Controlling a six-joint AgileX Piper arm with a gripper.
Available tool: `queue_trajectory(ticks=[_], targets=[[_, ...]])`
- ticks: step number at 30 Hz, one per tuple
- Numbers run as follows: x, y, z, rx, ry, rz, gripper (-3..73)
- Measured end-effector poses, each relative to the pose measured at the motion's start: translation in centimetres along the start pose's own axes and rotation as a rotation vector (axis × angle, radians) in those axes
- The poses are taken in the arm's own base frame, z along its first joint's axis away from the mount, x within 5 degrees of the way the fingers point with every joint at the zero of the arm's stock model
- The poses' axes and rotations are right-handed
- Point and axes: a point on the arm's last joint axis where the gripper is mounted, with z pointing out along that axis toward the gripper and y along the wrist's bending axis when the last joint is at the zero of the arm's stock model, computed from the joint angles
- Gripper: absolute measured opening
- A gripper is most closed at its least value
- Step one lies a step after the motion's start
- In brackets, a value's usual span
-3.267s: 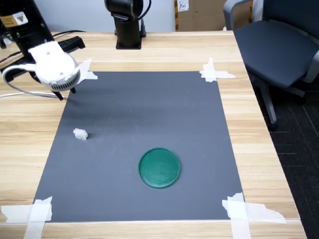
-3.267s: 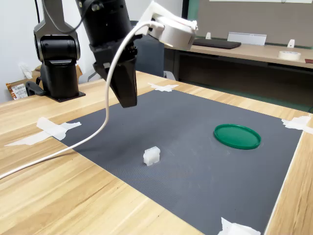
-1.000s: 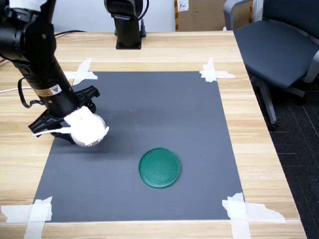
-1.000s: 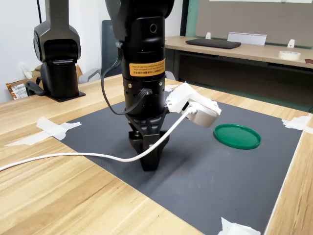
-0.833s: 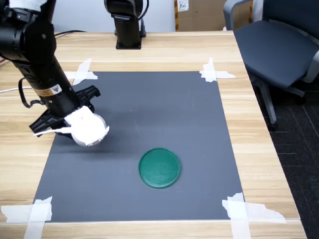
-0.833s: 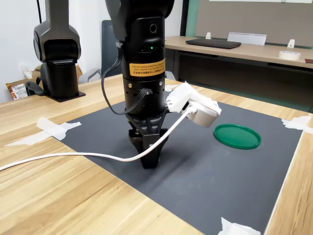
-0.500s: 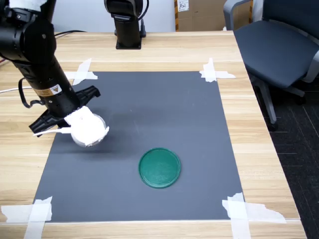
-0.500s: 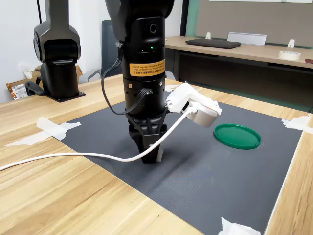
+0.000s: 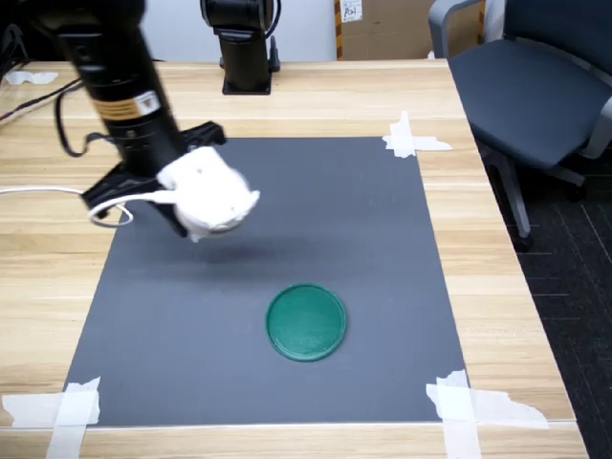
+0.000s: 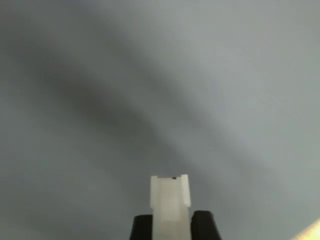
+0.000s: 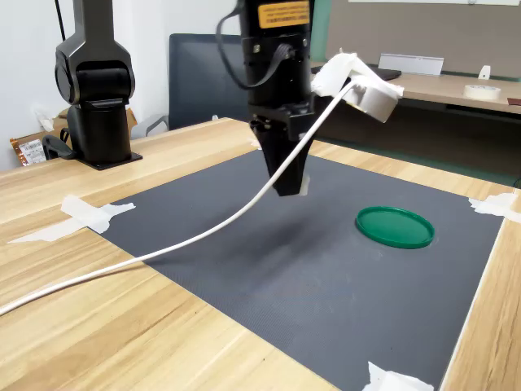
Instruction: Grasp a white terminal and put it in the green lid.
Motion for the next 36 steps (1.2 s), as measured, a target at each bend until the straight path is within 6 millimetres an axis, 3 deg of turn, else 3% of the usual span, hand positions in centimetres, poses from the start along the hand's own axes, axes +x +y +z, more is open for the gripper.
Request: queue_trajectory(ticks=[11, 14, 22, 36], targets=[[-6.8, 2.5, -4.1, 0.047, -0.093, -0.056, 7.5], [-8.1, 2.4, -4.2, 0.04, -0.099, -0.038, 7.5], [-10.0, 1.7, -1.0, 0.004, -0.046, -0.001, 7.5], [-10.7, 1.2, 4.8, -0.046, 0.004, -0.003, 7.5]])
